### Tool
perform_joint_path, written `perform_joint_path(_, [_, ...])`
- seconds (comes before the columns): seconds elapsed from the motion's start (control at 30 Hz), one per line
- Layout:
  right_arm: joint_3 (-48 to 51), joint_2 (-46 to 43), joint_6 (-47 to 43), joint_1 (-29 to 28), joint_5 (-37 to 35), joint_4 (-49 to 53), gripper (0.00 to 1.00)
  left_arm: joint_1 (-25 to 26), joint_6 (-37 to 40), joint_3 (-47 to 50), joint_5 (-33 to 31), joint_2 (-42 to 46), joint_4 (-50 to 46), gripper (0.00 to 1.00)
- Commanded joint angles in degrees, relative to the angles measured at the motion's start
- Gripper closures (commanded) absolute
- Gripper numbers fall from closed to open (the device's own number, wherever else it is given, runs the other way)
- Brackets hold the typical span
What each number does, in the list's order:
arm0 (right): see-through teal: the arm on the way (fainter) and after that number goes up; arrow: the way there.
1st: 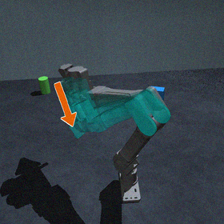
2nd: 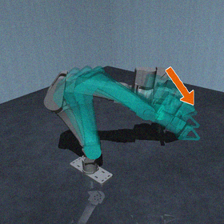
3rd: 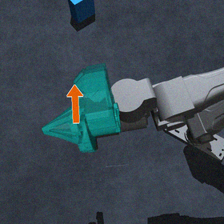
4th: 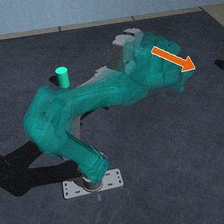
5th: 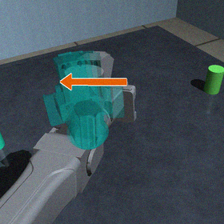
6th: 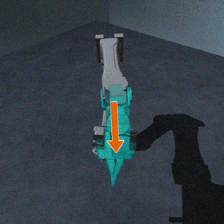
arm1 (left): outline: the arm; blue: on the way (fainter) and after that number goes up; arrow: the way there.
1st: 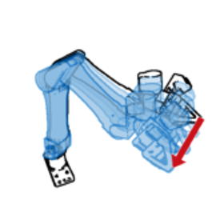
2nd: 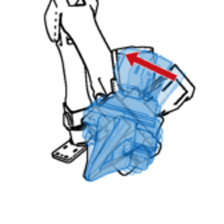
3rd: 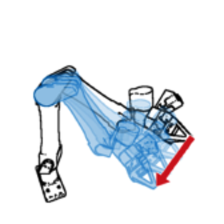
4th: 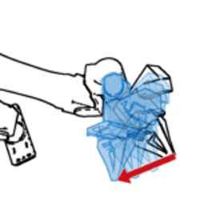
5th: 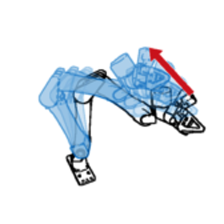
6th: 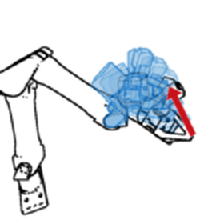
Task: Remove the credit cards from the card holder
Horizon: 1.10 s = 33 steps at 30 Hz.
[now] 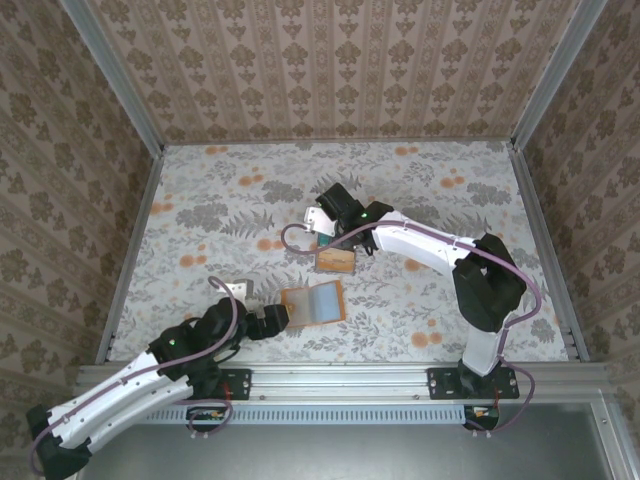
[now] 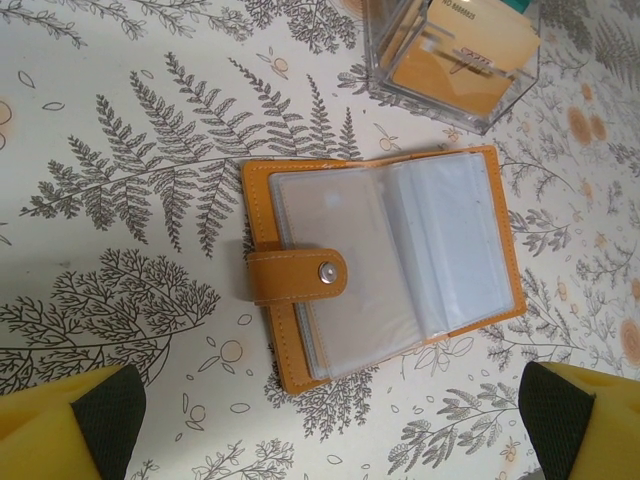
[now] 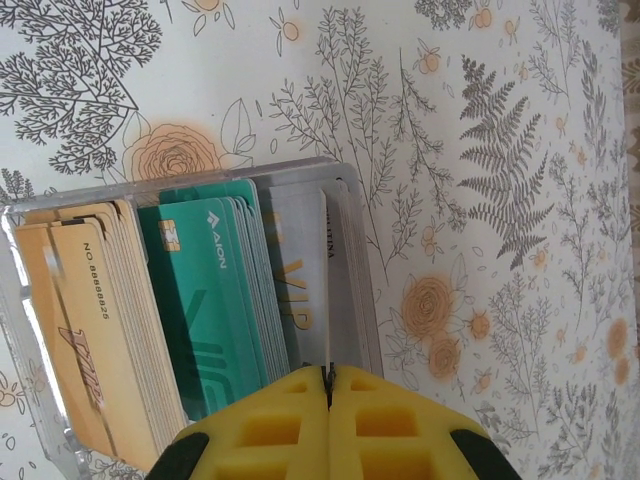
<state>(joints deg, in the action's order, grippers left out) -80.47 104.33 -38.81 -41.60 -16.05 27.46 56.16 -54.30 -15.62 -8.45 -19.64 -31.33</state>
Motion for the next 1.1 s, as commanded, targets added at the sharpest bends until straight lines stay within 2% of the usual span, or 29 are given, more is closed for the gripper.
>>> perform_joint_path(0.0, [1.8, -2.0, 0.3, 0.2, 1.0, 0.9, 0.99, -0.4, -0.7, 1.1, -0.7, 0.7, -0.5, 0.00])
perform_joint_path(0.3, [1.7, -0.3, 0.1, 0.3, 0.9, 1.1, 0.98, -0.5, -1.2, 2.0, -0.3, 0.7, 0.4, 0.00])
perform_joint_path(0.4, [1.0, 1.1, 0.0, 0.4, 0.3, 1.0, 0.95, -0.5, -1.0, 1.9, -0.2, 0.7, 0.4, 0.00])
perform_joint_path(0.43, [0.8, 1.5, 0.1, 0.5, 0.2, 0.9, 0.91, -0.6, -0.8, 1.8, -0.3, 0.7, 0.3, 0.00])
perform_joint_path(0.5, [0.4, 2.1, 0.3, 0.9, -0.8, 0.2, 0.72, -0.6, -0.8, 1.9, -0.3, 0.7, 0.2, 0.00])
perform_joint_path(0.77, [-1.4, 3.8, 2.9, 2.8, -6.9, -3.8, 0.65, -1.0, -0.6, 1.8, 0.0, 0.7, 0.2, 0.00])
perform_joint_path(0.83, [-1.1, 3.6, 3.4, 3.1, -8.2, -5.2, 0.60, -1.2, -0.6, 1.8, 0.0, 0.7, 0.2, 0.00])
perform_joint_path(1.07, [-0.2, 0.2, 9.2, 3.4, -7.0, -5.8, 0.57, -1.3, -0.5, 1.6, 0.4, 0.5, 0.8, 0.00])
